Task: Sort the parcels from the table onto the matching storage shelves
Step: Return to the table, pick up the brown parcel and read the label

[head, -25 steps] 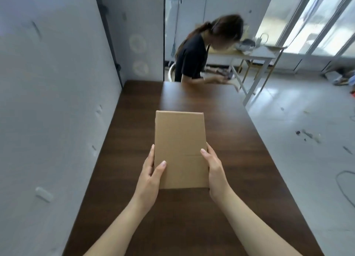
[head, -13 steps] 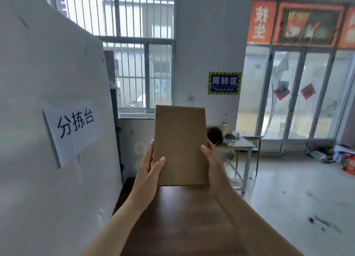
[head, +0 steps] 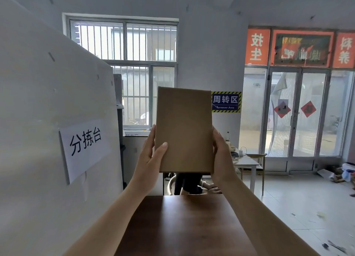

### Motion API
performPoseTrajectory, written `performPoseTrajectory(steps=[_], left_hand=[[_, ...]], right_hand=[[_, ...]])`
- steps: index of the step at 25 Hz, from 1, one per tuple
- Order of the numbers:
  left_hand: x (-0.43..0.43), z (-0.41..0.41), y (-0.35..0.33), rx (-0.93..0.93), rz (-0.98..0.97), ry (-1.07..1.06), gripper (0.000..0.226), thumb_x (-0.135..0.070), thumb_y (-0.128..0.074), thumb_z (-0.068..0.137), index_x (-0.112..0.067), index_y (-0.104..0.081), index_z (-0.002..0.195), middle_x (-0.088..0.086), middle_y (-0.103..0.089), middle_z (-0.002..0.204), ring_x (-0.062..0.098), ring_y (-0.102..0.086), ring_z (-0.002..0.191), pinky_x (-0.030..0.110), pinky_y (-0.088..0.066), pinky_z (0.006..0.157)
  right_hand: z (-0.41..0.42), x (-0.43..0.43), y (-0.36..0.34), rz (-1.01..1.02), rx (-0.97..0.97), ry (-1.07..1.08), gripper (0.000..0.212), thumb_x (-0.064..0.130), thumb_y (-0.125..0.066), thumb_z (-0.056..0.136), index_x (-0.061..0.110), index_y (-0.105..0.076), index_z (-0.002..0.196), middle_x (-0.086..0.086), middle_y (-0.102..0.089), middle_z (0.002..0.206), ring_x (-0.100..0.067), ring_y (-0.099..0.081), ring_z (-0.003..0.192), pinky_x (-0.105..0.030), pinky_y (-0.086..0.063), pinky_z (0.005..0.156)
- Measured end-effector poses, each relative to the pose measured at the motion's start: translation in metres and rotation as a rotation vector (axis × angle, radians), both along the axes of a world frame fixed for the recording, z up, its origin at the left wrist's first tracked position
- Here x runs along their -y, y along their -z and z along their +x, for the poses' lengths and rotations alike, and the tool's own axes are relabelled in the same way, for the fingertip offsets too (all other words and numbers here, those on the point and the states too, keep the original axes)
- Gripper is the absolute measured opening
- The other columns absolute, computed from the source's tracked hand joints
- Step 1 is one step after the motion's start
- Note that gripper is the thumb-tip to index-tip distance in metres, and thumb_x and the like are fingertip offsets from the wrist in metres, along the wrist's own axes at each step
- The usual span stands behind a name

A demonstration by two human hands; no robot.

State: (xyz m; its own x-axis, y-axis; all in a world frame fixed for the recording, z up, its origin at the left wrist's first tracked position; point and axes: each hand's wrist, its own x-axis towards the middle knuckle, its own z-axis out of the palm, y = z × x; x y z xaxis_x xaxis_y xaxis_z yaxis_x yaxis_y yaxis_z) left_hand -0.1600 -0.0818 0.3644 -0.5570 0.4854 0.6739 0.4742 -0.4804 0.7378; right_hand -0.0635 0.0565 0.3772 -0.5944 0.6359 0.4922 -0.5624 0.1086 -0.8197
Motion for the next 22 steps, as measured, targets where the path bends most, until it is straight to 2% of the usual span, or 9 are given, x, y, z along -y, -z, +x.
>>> performPoseTrajectory(steps=[3,6,9,11,13,15,17,19,22], left_hand=[[0.005,-0.002,0.005,-0.009,-0.009,-0.006,0.061,-0.034,-0.052,0.089,-0.031,-0.026,0.144,0.002,-0.046,0.142,0.019,-0.049,0.126,0.042,-0.044,0.103],[0.012,-0.002,0.002,0.0,0.004,0.041,0.056,-0.03,-0.044,0.089,-0.027,-0.03,0.144,0.001,-0.054,0.135,0.016,-0.055,0.12,0.026,-0.049,0.096],[0.019,-0.006,-0.001,0.081,0.045,0.117,0.048,-0.025,-0.04,0.093,-0.022,-0.037,0.141,0.001,-0.055,0.135,0.016,-0.052,0.123,0.026,-0.045,0.1],[0.021,-0.006,0.001,0.105,0.041,0.089,0.046,-0.019,-0.039,0.094,-0.021,-0.037,0.141,0.001,-0.052,0.139,0.015,-0.049,0.126,0.03,-0.039,0.105],[0.021,-0.003,0.004,0.076,0.011,0.001,0.044,-0.015,-0.039,0.096,-0.02,-0.039,0.14,0.001,-0.051,0.139,0.012,-0.05,0.124,0.025,-0.038,0.105],[0.02,-0.001,0.004,0.073,-0.006,-0.063,0.041,-0.015,-0.041,0.095,-0.018,-0.044,0.136,0.004,-0.053,0.137,0.011,-0.052,0.118,0.02,-0.04,0.1],[0.02,0.0,0.003,0.079,-0.002,-0.081,0.043,-0.021,-0.047,0.092,-0.018,-0.048,0.134,0.004,-0.056,0.134,0.014,-0.055,0.116,0.032,-0.044,0.1],[0.019,0.001,-0.001,0.096,-0.028,-0.091,0.051,-0.04,-0.053,0.083,-0.027,-0.05,0.133,-0.001,-0.058,0.133,0.021,-0.056,0.119,0.048,-0.044,0.102],[0.018,0.006,-0.003,0.093,-0.089,-0.041,0.067,-0.063,-0.057,0.074,-0.041,-0.042,0.135,-0.007,-0.054,0.136,0.018,-0.053,0.122,0.049,-0.041,0.103]], right_hand=[[-0.001,-0.002,0.003,-0.066,0.0,0.013,0.032,0.041,-0.042,0.098,0.035,-0.064,0.12,0.005,-0.068,0.12,-0.021,-0.062,0.113,-0.046,-0.054,0.092],[0.002,-0.004,0.006,-0.066,0.008,0.025,0.028,0.033,-0.05,0.096,0.025,-0.064,0.119,0.002,-0.069,0.112,-0.016,-0.065,0.1,-0.033,-0.055,0.076],[0.006,-0.005,0.01,-0.047,0.043,-0.033,0.058,0.046,-0.068,0.079,0.025,-0.053,0.13,0.002,-0.063,0.122,-0.014,-0.063,0.107,-0.032,-0.049,0.08],[0.009,-0.004,0.009,-0.061,0.07,-0.057,0.084,0.052,-0.079,0.06,0.027,-0.047,0.134,0.003,-0.063,0.12,-0.02,-0.061,0.111,-0.042,-0.049,0.091],[0.012,-0.004,0.009,-0.035,0.09,-0.072,0.099,0.054,-0.085,0.049,0.029,-0.045,0.136,0.0,-0.065,0.123,-0.025,-0.06,0.115,-0.053,-0.046,0.1],[0.017,-0.003,0.008,-0.001,0.056,-0.085,0.09,0.045,-0.083,0.055,0.033,-0.046,0.136,0.003,-0.066,0.124,-0.022,-0.063,0.113,-0.052,-0.048,0.099],[0.023,0.001,0.006,0.044,0.015,-0.081,0.079,0.037,-0.08,0.057,0.032,-0.053,0.131,0.006,-0.07,0.119,-0.016,-0.067,0.105,-0.044,-0.053,0.09],[0.027,0.008,0.005,0.07,-0.016,-0.085,0.068,0.034,-0.08,0.06,0.029,-0.059,0.124,0.007,-0.073,0.111,-0.017,-0.07,0.098,-0.039,-0.057,0.081],[0.029,0.021,0.005,0.013,-0.033,-0.093,0.052,0.03,-0.076,0.072,0.029,-0.061,0.122,0.003,-0.074,0.108,-0.021,-0.07,0.094,-0.039,-0.057,0.076]])
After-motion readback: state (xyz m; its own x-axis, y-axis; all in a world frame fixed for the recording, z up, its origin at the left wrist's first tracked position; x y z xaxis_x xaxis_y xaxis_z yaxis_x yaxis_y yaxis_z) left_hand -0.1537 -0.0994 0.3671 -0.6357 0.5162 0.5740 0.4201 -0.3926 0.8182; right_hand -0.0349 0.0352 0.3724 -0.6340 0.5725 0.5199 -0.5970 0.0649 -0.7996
